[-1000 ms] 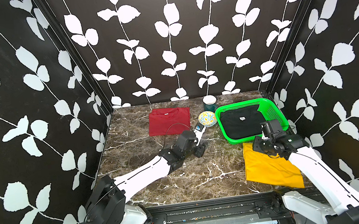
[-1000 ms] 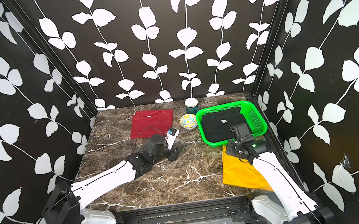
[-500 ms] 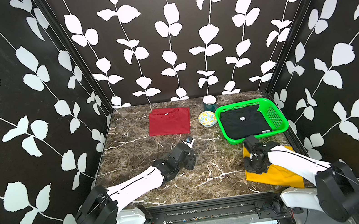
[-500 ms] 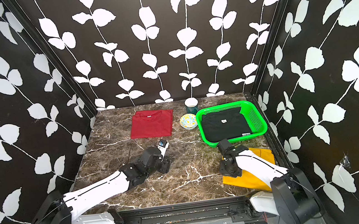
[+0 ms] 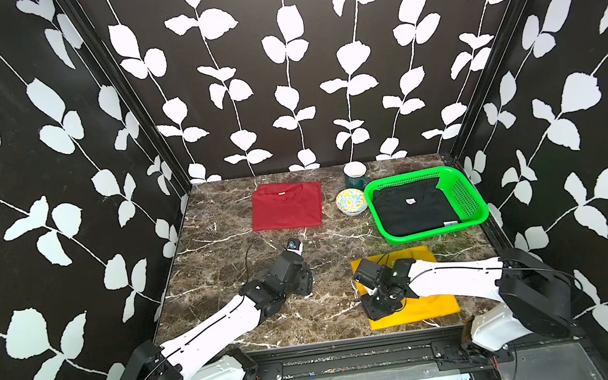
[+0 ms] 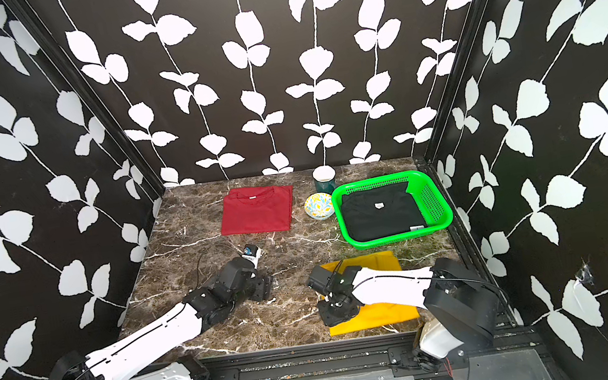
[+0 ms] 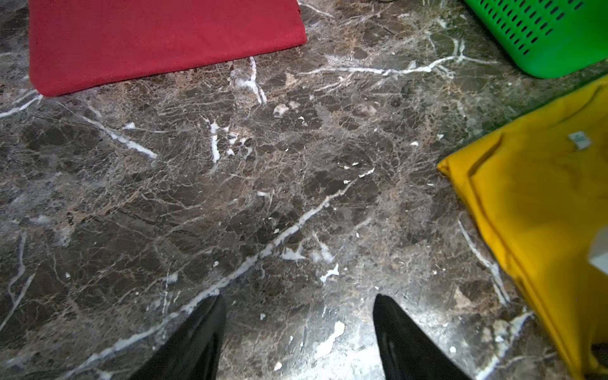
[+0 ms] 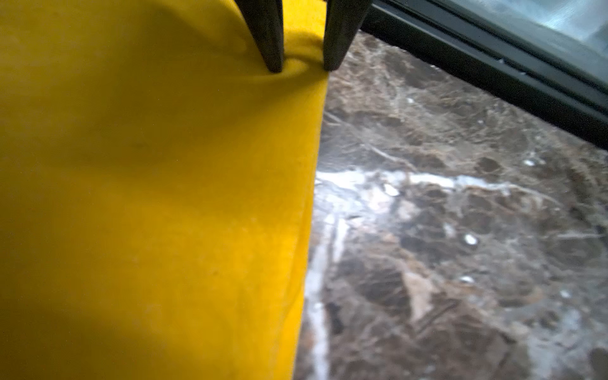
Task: Put the folded t-shirts into the basket
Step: Move the T-shirt to the center of the board, then adjust the T-shirt at the center of the board.
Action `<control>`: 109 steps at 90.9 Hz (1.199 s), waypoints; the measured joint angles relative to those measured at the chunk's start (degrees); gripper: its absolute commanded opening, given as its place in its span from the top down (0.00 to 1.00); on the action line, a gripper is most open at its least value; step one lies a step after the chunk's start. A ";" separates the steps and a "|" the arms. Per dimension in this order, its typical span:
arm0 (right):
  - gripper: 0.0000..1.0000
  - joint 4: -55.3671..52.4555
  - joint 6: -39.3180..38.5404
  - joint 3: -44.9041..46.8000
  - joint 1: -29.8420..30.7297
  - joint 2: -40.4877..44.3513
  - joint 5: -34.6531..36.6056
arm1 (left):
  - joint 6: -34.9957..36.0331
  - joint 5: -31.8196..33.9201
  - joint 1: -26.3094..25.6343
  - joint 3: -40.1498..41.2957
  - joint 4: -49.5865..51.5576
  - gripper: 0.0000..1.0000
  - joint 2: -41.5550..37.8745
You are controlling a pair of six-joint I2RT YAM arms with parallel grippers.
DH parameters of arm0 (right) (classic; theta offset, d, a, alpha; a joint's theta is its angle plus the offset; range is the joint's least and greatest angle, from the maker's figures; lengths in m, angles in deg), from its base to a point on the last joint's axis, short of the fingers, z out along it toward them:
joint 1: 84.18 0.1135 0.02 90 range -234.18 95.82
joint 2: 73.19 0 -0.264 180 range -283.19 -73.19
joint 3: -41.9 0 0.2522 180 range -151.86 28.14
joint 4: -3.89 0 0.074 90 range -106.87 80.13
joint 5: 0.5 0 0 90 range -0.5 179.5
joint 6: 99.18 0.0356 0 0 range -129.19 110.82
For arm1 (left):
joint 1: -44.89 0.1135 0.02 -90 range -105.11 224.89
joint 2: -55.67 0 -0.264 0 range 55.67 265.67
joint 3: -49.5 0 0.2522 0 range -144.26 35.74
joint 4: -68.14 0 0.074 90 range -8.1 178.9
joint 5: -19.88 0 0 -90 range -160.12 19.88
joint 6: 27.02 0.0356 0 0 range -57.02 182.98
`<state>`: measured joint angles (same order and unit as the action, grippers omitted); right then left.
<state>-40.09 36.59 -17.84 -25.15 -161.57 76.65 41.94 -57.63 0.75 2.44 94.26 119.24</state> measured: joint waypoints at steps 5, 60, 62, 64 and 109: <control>0.74 1.05 0.00 -5.27 3.48 -4.83 -2.49 | -1.11 -0.15 0.87 0.87 0.26 0.24 -1.03; 0.62 2.38 -1.66 -8.26 1.29 5.25 -3.45 | -2.34 -6.58 4.98 5.55 -1.03 0.22 -2.78; 0.63 1.77 -1.20 -7.72 0.68 5.35 -2.47 | -2.05 -7.02 4.98 5.55 -1.36 0.22 -2.51; 0.63 1.07 -0.81 -7.15 0.07 5.40 -1.68 | -1.79 -7.41 4.98 5.55 -1.68 0.22 -2.29; 0.66 -2.29 -2.64 -0.61 -11.80 0.83 1.03 | 0.17 -13.14 4.98 8.13 -7.74 0.24 1.66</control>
<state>-42.38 33.95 -18.45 -36.96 -160.74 77.68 42.12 -70.77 5.73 10.57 86.52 120.90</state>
